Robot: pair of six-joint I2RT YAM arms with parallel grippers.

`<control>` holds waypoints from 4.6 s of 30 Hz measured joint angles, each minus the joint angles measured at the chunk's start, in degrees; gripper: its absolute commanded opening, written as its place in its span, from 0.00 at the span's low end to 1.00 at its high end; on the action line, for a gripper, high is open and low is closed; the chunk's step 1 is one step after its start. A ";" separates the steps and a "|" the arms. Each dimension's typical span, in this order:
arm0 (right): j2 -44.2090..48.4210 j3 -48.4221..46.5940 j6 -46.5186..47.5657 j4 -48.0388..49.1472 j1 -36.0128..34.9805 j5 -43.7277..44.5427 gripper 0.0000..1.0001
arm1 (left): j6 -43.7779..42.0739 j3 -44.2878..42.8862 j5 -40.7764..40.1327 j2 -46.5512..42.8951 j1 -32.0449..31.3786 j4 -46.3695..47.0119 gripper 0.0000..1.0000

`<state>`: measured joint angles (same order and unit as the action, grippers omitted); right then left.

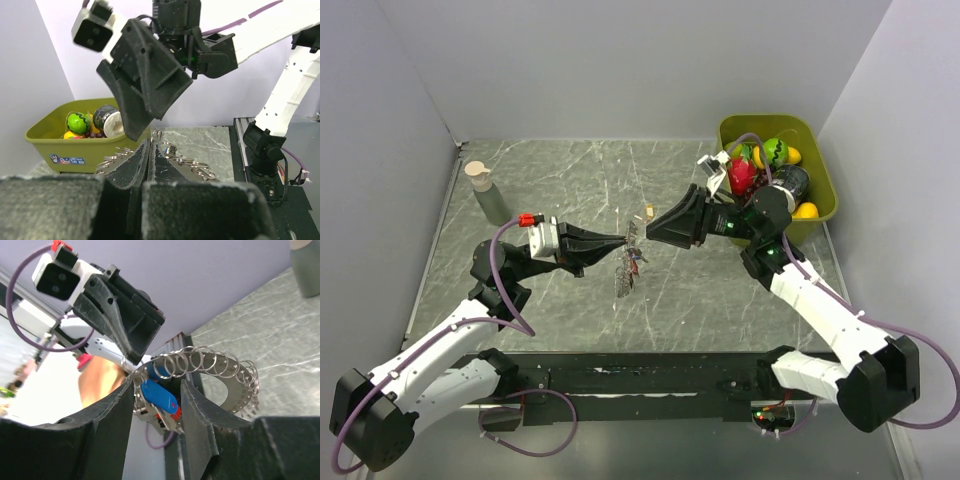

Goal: Put the keys on the keyring

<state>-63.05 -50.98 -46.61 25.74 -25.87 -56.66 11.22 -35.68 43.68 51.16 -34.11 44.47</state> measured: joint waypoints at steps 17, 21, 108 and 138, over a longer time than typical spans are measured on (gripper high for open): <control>-6.21 -0.48 -7.91 3.02 -1.84 -3.02 0.32 | 0.00 0.00 0.11 0.37 0.00 0.00 0.01; -7.41 -0.48 -9.84 5.88 -2.51 -4.31 0.32 | 0.00 0.00 0.09 0.55 0.00 -0.02 0.01; -6.84 -1.92 3.19 22.01 -3.23 -8.35 0.00 | 8.61 -5.73 4.55 9.44 1.09 10.36 0.21; -5.64 -1.92 10.64 12.13 -3.63 -6.40 0.00 | 3.48 -7.74 5.18 9.31 0.37 1.46 0.06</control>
<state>-68.69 -52.90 -35.97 37.87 -29.50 -63.07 14.70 -43.42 48.86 60.47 -33.74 45.93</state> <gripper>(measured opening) 0.010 0.250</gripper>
